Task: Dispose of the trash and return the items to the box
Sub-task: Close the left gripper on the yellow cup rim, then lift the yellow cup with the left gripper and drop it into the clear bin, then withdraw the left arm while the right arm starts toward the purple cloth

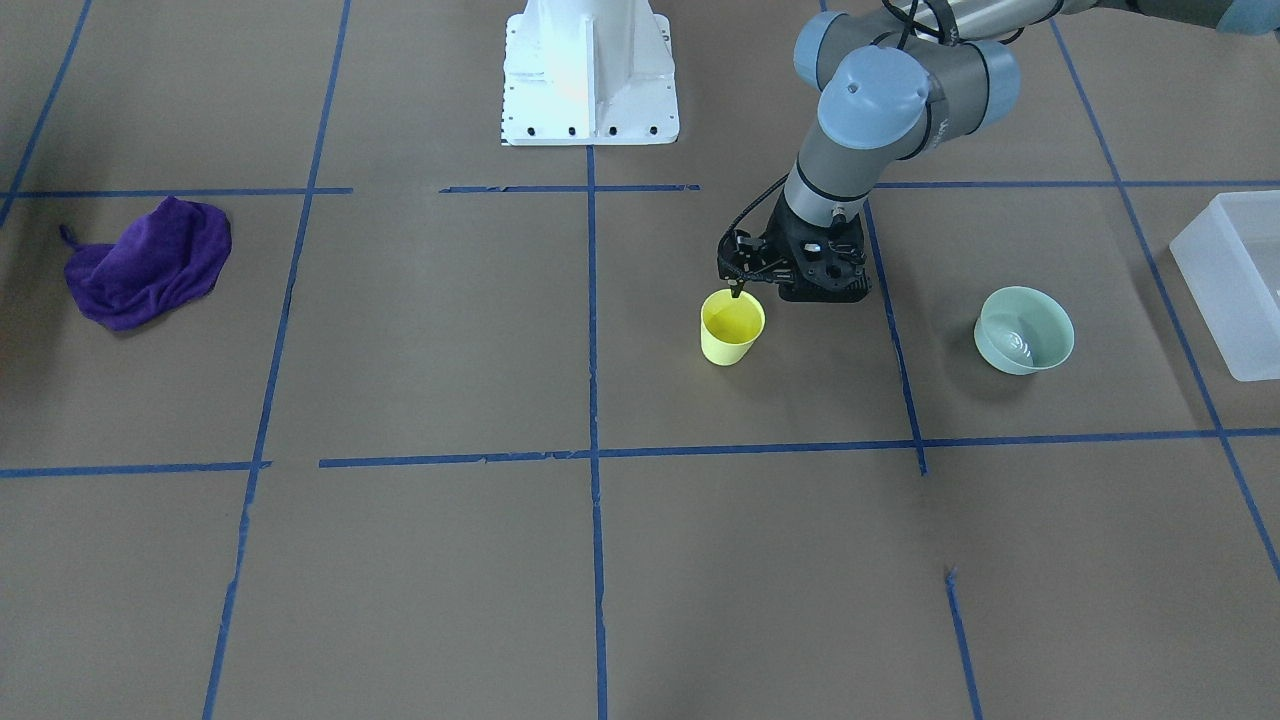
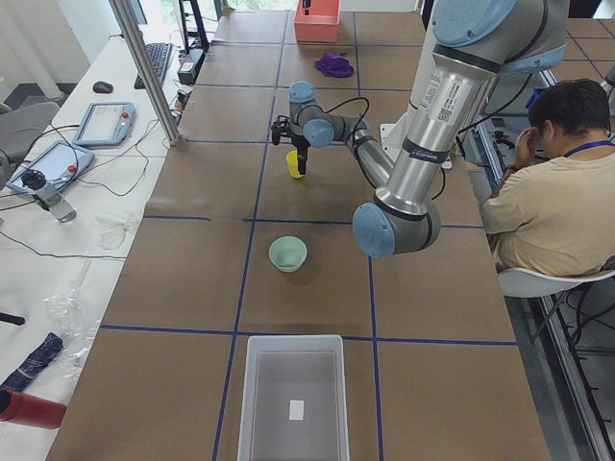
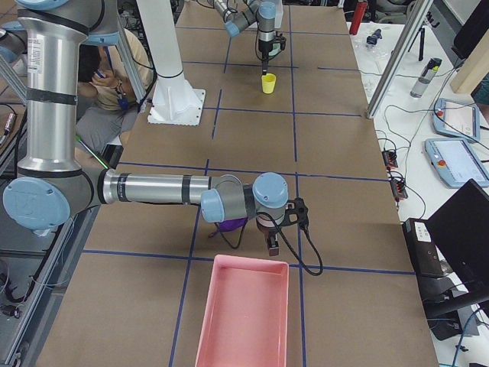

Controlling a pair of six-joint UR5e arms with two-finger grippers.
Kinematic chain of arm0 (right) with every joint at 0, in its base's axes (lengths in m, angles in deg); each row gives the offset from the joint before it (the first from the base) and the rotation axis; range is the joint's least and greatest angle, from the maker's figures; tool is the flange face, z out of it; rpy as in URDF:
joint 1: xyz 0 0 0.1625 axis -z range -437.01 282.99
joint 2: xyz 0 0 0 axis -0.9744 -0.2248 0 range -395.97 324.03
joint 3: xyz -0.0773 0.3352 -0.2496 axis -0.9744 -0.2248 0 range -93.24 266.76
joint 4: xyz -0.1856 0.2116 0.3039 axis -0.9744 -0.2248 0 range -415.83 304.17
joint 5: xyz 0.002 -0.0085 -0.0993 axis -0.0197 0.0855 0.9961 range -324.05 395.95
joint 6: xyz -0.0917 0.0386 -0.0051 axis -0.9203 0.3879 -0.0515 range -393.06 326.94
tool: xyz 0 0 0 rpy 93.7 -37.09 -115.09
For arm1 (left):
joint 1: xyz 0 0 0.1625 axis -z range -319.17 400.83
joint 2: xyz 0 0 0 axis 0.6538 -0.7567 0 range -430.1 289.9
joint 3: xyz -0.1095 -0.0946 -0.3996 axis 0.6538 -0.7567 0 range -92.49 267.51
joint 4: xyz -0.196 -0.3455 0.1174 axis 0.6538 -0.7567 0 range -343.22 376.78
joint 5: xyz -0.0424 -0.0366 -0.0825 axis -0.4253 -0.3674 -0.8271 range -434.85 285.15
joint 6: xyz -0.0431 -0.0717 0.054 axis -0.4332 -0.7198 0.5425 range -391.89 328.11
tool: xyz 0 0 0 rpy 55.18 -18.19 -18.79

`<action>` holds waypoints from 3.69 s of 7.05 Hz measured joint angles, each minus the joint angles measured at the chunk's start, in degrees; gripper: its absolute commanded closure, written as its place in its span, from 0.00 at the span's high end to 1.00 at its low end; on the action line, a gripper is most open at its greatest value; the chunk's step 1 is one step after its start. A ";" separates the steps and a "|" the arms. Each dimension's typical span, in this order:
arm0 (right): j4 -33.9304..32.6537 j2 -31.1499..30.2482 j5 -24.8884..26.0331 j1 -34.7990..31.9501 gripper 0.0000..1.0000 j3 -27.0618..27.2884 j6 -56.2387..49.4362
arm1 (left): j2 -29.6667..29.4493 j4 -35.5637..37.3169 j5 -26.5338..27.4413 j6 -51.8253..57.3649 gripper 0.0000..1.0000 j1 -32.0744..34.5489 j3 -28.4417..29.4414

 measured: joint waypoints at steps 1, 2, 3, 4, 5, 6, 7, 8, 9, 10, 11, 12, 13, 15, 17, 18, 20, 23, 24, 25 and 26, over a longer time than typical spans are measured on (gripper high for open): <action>-0.02 -0.04 -0.01 0.00 1.00 0.00 0.01 | -0.09 -0.32 0.07 0.10 0.97 -0.04 0.45; -0.02 -0.06 -0.02 0.01 1.00 -0.01 0.05 | -0.12 -1.56 0.09 0.13 0.94 -0.06 1.27; -0.04 -0.07 -0.02 0.04 1.00 -0.13 0.06 | -0.17 -3.23 0.10 0.10 0.93 -0.08 2.27; -0.04 -0.07 -0.02 0.07 1.00 -0.26 0.04 | -0.20 -4.25 0.10 0.08 0.90 -0.08 2.88; -0.03 -0.08 -0.04 0.07 1.00 -0.32 0.05 | -0.20 -4.94 0.10 0.13 0.89 -0.08 3.43; -0.03 -0.08 -0.07 0.08 1.00 -0.39 0.04 | -0.19 -6.10 0.10 0.15 0.83 -0.08 4.34; -0.02 -0.08 -0.10 0.08 1.00 -0.45 0.05 | -0.19 -7.96 0.10 0.10 0.62 -0.15 5.65; -0.05 -0.08 -0.10 0.08 1.00 -0.50 0.02 | -0.21 -9.80 0.08 0.06 0.04 -0.20 6.91; -0.06 -0.08 -0.10 0.11 1.00 -0.55 -0.02 | -0.22 -11.42 0.02 0.03 0.00 -0.23 7.86; -0.05 -0.06 -0.11 0.20 1.00 -0.66 -0.10 | -0.22 -12.44 -0.03 -0.16 0.00 -0.23 8.18; -0.01 0.03 -0.21 0.28 1.00 -0.81 -0.18 | -0.22 -12.89 -0.08 -0.48 0.00 -0.21 8.01; 0.01 0.12 -0.68 0.35 1.00 -0.89 -0.21 | -0.16 -12.95 -0.13 -0.65 0.00 0.28 6.65; 0.41 0.15 -1.53 0.39 1.00 -0.89 -0.21 | 0.37 -12.52 -0.20 -0.51 0.00 2.84 2.77; 2.35 0.19 -2.84 0.82 1.00 -1.25 -0.07 | 4.16 -9.57 -1.13 4.16 0.00 15.20 -6.43; 2.92 0.18 -3.09 1.35 1.00 -1.37 -0.08 | 14.89 -4.96 -3.40 28.06 0.00 28.11 -11.78; 2.98 0.21 -3.15 1.41 1.00 -1.37 -0.09 | 21.42 -4.34 -5.25 43.22 0.00 34.07 -11.87; 3.17 0.32 -3.18 1.65 1.00 -1.33 -0.07 | 28.50 -4.55 -13.24 74.03 0.00 48.88 -2.26; 4.21 0.36 -3.18 1.91 1.00 -1.33 0.05 | 29.77 -3.19 -17.69 93.00 0.00 60.86 16.61; 4.29 0.35 -3.20 2.03 1.00 -1.35 0.04 | 29.40 -2.97 -18.41 93.27 0.00 61.43 22.42; 4.33 0.28 -3.37 2.18 1.00 -1.34 0.06 | 29.35 -2.91 -18.83 92.57 0.00 61.50 25.83; 4.38 0.20 -3.66 2.31 1.00 -1.35 0.06 | 29.58 -2.90 -20.47 92.19 0.00 61.42 28.15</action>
